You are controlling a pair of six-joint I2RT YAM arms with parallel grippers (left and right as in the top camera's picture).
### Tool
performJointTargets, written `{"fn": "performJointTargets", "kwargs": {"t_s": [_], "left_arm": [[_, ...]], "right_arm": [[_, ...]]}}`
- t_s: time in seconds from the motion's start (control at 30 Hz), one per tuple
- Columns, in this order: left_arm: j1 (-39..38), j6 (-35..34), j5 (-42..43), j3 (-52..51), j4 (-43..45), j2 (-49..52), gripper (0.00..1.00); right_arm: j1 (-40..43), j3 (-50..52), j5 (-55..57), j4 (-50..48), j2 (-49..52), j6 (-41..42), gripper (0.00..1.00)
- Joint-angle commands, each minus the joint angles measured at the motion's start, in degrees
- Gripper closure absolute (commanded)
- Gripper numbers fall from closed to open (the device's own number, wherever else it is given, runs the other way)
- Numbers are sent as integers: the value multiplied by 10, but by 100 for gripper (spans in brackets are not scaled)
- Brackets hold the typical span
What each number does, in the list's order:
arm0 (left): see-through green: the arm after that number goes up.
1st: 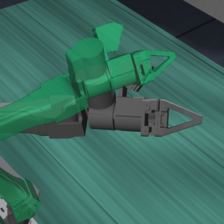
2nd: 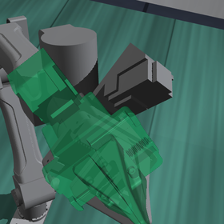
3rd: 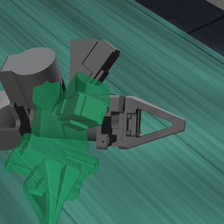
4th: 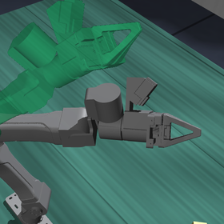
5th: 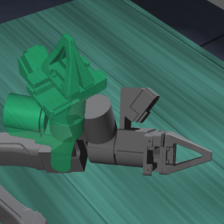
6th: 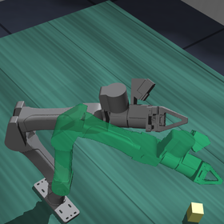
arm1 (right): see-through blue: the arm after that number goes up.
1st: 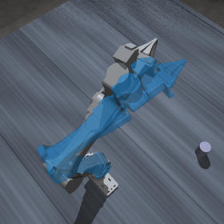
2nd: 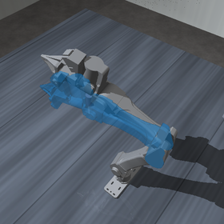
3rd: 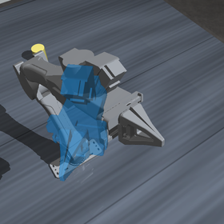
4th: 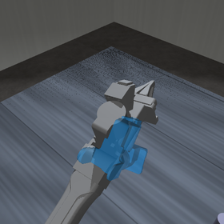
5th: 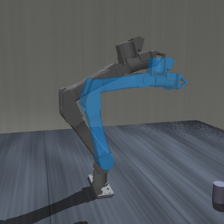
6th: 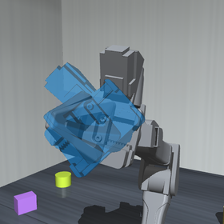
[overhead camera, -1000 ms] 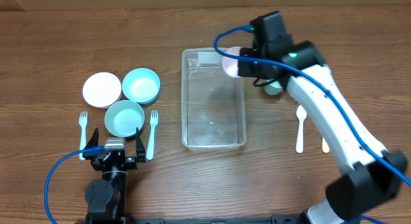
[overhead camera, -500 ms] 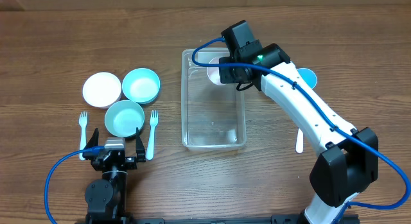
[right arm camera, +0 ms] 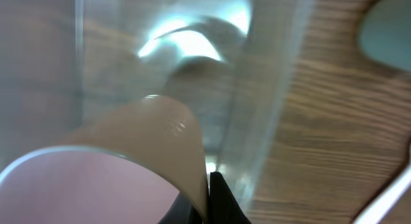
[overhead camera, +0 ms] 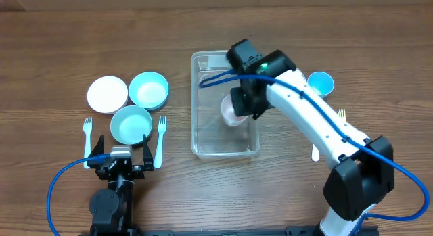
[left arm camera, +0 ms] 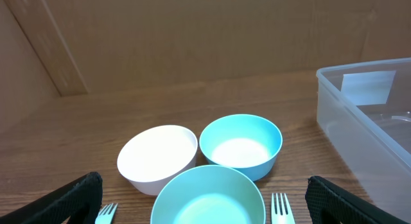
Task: Pack container
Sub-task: 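Carry the pink cup with the right gripper into the clear container, then reposition the pink cup upright in the container's upper end, right gripper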
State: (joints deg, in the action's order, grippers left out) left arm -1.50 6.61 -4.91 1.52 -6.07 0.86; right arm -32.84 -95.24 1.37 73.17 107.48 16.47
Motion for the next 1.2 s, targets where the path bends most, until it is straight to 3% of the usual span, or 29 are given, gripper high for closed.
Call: {"fn": "performJointTargets", "kwargs": {"t_s": [0.0,0.13,0.47,1.17], "left_arm": [[0,11,7,-3,1,-5,0],[0,11,7,-3,1,-5,0],[0,11,7,-3,1,-5,0],[0,11,7,-3,1,-5,0]], "right_arm": [[-66,-16,-9,0,-4,21,96],[-91,-7,28,2,-4,60,96],[-90,52,29,-33,-4,61,96],[-90,53,31,-38,-4,61,96]]}}
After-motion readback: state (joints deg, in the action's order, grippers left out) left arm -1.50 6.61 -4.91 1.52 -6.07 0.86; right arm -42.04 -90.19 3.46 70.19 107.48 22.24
